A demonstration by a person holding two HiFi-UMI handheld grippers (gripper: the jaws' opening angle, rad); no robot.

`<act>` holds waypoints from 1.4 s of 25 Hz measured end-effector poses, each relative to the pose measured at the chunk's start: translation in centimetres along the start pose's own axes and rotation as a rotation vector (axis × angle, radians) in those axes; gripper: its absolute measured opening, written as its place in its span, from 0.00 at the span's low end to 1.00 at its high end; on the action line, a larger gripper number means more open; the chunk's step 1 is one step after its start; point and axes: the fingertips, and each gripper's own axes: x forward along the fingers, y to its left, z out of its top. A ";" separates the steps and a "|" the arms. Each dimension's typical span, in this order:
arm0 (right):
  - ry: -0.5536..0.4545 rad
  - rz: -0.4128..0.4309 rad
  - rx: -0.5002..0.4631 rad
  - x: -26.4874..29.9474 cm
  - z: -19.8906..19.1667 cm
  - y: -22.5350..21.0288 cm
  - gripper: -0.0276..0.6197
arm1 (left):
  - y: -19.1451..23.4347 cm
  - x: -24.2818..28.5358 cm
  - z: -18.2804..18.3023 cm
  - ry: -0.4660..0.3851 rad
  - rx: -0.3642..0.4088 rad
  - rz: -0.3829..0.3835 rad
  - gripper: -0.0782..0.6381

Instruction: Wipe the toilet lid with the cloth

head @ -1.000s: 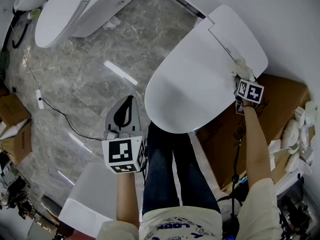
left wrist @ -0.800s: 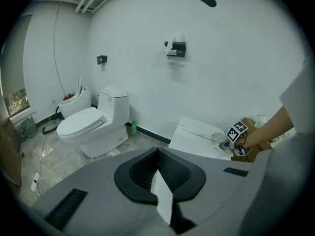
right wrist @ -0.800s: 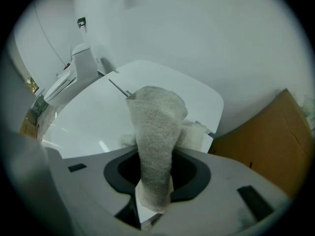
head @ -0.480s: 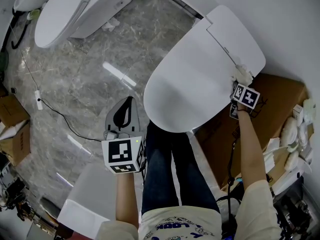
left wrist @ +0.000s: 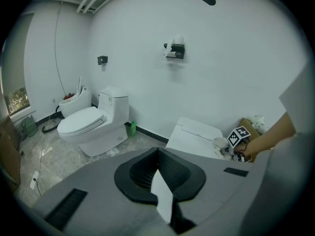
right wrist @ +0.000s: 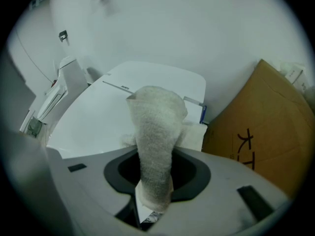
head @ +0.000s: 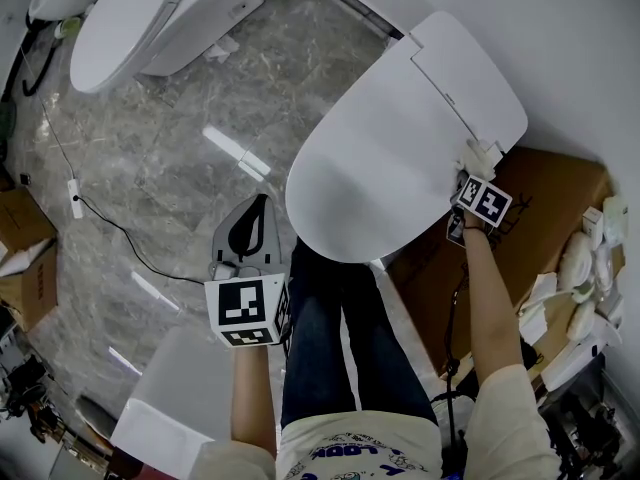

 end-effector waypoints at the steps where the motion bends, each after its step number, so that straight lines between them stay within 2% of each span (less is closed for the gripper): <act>1: 0.002 0.000 0.005 -0.1 -0.3 0.2 0.22 | 0.0 -0.1 0.0 -0.001 -0.001 0.000 0.11; 9: 0.000 0.005 0.008 -1.1 -3.2 1.7 0.22 | 0.0 -0.9 -0.2 -0.011 -0.008 0.001 0.11; 15: -0.009 0.016 0.073 -1.9 -5.7 3.3 0.22 | 0.2 -1.6 -0.6 -0.014 -0.022 0.004 0.11; 22: -0.014 0.039 0.056 -2.9 -8.6 5.7 0.22 | 1.2 -2.6 -1.2 -0.019 -0.032 0.012 0.11; 29: 0.002 0.066 0.100 -3.8 -11.4 7.8 0.22 | 1.9 -3.7 -1.8 -0.022 -0.041 0.018 0.11; 35: 0.005 0.069 0.092 -4.6 -13.6 9.7 0.22 | 2.4 -4.1 -2.0 -0.023 -0.048 0.020 0.11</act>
